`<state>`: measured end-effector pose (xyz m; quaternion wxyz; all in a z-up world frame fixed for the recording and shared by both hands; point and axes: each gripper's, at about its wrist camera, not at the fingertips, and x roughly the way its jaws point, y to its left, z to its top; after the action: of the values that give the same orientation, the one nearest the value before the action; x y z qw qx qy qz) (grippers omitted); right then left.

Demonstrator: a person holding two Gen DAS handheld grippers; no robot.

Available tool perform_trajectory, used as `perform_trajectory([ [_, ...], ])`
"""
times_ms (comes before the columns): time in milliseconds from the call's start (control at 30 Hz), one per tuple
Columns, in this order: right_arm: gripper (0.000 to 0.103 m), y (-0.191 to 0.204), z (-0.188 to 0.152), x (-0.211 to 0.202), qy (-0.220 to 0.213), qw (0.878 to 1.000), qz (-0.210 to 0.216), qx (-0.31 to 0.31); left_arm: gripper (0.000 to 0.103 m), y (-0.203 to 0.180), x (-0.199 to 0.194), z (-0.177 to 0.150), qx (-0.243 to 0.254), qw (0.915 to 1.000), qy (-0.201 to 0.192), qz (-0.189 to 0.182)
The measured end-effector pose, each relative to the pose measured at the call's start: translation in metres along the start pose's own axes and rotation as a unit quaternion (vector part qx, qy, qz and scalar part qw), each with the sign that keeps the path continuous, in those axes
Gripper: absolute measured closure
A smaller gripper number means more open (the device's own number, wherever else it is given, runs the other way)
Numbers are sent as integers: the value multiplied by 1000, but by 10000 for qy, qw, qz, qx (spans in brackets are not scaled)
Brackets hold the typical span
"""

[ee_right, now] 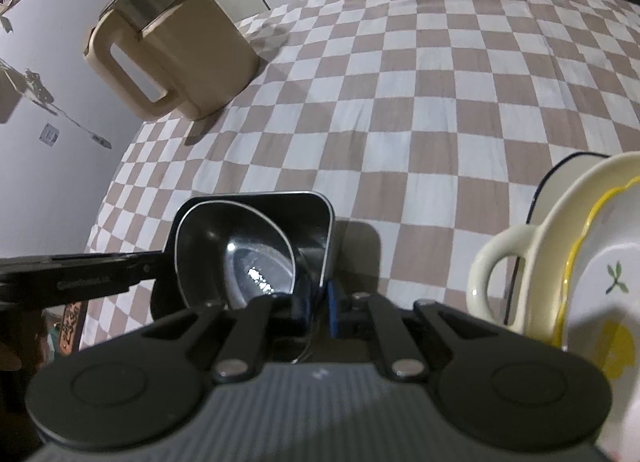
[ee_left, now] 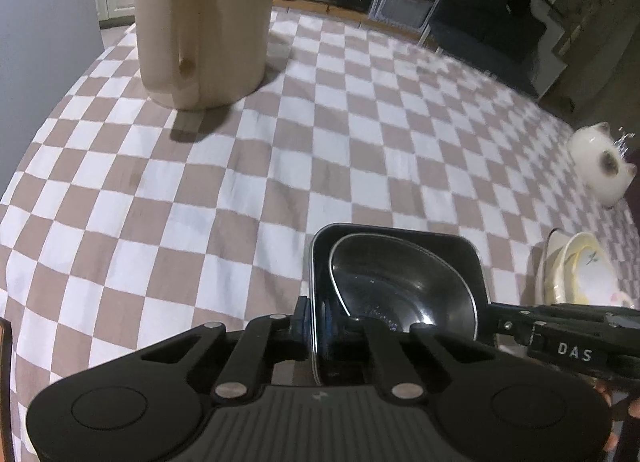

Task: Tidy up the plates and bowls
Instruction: 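Lift and carry the tray stack with both grippers to the cream bowl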

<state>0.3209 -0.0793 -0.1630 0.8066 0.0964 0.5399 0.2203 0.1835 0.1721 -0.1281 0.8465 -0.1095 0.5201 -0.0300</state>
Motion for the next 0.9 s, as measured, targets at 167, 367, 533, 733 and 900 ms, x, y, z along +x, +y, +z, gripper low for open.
perform_trajectory([
  [167,93,-2,3,-18,-248,9995,162,52,96,0,-18,0,-175,9992,-299,-189],
  [367,93,-11,7,-53,-657,9962,534,196,96,-14,-46,2,-326,9946,-869,-459],
  [533,93,-25,7,-85,-1014,9924,606,336,96,-38,-58,2,-255,9917,-1053,-698],
  [733,93,-54,2,-126,-1404,9868,625,505,96,-71,-66,1,-121,9878,-1245,-930],
  [900,93,-75,-8,-160,-1688,9822,581,585,96,-101,-69,-1,5,9843,-1326,-1169],
])
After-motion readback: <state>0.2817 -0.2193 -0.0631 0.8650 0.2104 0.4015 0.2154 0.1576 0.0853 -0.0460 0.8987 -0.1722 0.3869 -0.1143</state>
